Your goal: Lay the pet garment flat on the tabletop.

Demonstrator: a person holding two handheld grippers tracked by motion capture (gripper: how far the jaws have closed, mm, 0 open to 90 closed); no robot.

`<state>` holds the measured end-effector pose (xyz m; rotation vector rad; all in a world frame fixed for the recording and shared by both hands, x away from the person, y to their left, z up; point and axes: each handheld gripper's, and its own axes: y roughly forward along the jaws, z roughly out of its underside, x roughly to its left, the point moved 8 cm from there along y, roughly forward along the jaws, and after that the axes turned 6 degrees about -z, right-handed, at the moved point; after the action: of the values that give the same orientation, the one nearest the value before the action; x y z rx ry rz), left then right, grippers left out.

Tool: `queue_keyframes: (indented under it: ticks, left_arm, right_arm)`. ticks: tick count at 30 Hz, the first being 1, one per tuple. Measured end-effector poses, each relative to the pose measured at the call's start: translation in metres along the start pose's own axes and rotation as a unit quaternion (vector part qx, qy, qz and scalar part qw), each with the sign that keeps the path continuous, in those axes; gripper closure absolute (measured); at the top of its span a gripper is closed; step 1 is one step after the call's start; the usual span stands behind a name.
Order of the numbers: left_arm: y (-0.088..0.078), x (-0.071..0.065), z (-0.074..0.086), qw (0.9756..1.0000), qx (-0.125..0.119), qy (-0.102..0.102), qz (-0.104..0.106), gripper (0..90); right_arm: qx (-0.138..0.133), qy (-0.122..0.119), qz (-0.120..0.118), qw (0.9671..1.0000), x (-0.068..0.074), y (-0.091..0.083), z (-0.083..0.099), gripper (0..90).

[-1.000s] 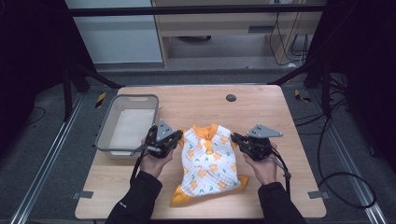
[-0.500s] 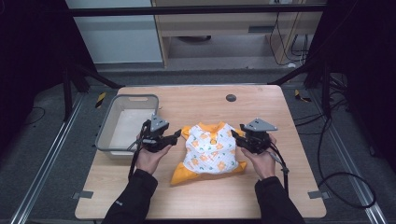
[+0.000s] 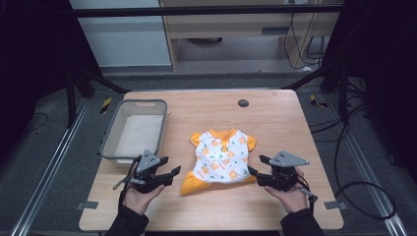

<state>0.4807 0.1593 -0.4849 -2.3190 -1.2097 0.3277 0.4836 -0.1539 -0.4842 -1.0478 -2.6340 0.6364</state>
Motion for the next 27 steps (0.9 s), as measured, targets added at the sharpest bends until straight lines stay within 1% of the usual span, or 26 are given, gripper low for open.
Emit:
queue_keyframes:
  ticks: [2, 4, 6, 7, 8, 9, 10, 11, 12, 13, 14, 15, 16, 17, 18, 20, 21, 22, 23, 24, 25, 26, 27]
  left_arm:
    - [0.000, -0.005, 0.011, 0.9999, 0.013, 0.001, 0.006, 40.4]
    - [0.001, -0.011, 0.018, 0.9997, 0.018, 0.003, 0.014, 40.3]
    - [0.003, -0.017, 0.024, 0.9994, 0.027, 0.014, 0.019, 40.3]
    - [0.003, -0.017, 0.024, 0.9994, 0.027, 0.014, 0.019, 40.3]
    - [0.006, -0.022, 0.028, 0.9990, 0.034, 0.022, 0.019, 40.4]
    - [0.006, -0.022, 0.028, 0.9990, 0.034, 0.022, 0.019, 40.9]
    - [0.010, -0.026, 0.031, 0.9986, 0.041, 0.026, 0.022, 41.1]
    - [0.010, -0.026, 0.031, 0.9986, 0.041, 0.026, 0.022, 41.6]
    - [0.014, -0.029, 0.035, 0.9979, 0.050, 0.031, 0.028, 42.3]
    - [0.014, -0.029, 0.035, 0.9979, 0.050, 0.031, 0.028, 42.6]
    - [0.016, -0.031, 0.037, 0.9974, 0.057, 0.033, 0.031, 42.6]
    - [0.021, -0.036, 0.041, 0.9962, 0.067, 0.039, 0.038, 42.7]
    - [0.021, -0.036, 0.041, 0.9962, 0.067, 0.039, 0.038, 43.1]
    - [0.023, -0.038, 0.043, 0.9957, 0.072, 0.042, 0.040, 43.1]
    - [0.026, -0.040, 0.044, 0.9951, 0.078, 0.043, 0.041, 46.4]
    - [0.027, -0.040, 0.045, 0.9948, 0.081, 0.044, 0.043, 52.5]
    - [0.028, -0.041, 0.045, 0.9944, 0.083, 0.045, 0.046, 57.8]
    - [0.029, -0.041, 0.047, 0.9935, 0.093, 0.044, 0.049, 62.2]
    - [0.029, -0.041, 0.047, 0.9935, 0.093, 0.044, 0.049, 67.4]
    - [0.029, -0.041, 0.048, 0.9929, 0.099, 0.041, 0.053, 67.4]
    - [0.028, -0.041, 0.048, 0.9927, 0.102, 0.035, 0.054, 79.2]
    - [0.024, -0.041, 0.046, 0.9925, 0.102, 0.024, 0.064, 83.3]
    - [0.022, -0.040, 0.043, 0.9930, 0.098, 0.019, 0.063, 85.1]
  right_arm:
    - [0.010, -0.001, -0.007, 0.9999, 0.003, -0.001, 0.013, 38.6]
    - [0.018, -0.003, -0.012, 0.9998, 0.004, -0.001, 0.025, 38.7]
    - [0.026, -0.001, -0.013, 0.9996, 0.004, 0.001, 0.035, 39.2]
    - [0.026, -0.001, -0.013, 0.9996, 0.004, 0.001, 0.035, 39.2]
    - [0.038, 0.000, -0.015, 0.9992, 0.003, 0.005, 0.044, 40.2]
    - [0.038, 0.000, -0.015, 0.9992, 0.003, 0.005, 0.044, 40.2]
    - [0.049, -0.001, -0.019, 0.9986, 0.002, 0.011, 0.050, 41.4]
    - [0.049, -0.001, -0.019, 0.9986, 0.002, 0.011, 0.050, 41.4]
    - [0.055, 0.000, -0.025, 0.9982, 0.004, 0.015, 0.053, 42.8]
    - [0.055, 0.000, -0.025, 0.9982, 0.004, 0.015, 0.053, 42.8]
    - [0.056, -0.001, -0.027, 0.9981, 0.004, 0.017, 0.054, 43.6]
    - [0.062, -0.006, -0.025, 0.9978, 0.003, 0.021, 0.055, 45.5]
    - [0.062, -0.006, -0.025, 0.9978, 0.003, 0.021, 0.055, 45.5]
    - [0.064, -0.006, -0.025, 0.9976, 0.003, 0.023, 0.055, 47.4]
    - [0.073, -0.009, -0.027, 0.9970, 0.002, 0.029, 0.057, 51.6]
    - [0.081, -0.017, -0.024, 0.9963, 0.001, 0.032, 0.058, 59.3]
    - [0.085, -0.017, -0.027, 0.9959, 0.001, 0.033, 0.058, 62.7]
    - [0.086, -0.020, -0.026, 0.9957, 0.001, 0.033, 0.058, 67.8]
    - [0.086, -0.020, -0.026, 0.9957, 0.001, 0.033, 0.058, 67.8]
    - [0.090, -0.020, -0.026, 0.9954, 0.001, 0.033, 0.058, 72.7]
    - [0.092, -0.021, -0.029, 0.9951, 0.002, 0.031, 0.057, 82.2]
    - [0.089, -0.023, -0.033, 0.9952, 0.002, 0.029, 0.056, 84.9]
    - [0.084, -0.020, -0.039, 0.9955, 0.004, 0.027, 0.053, 85.8]
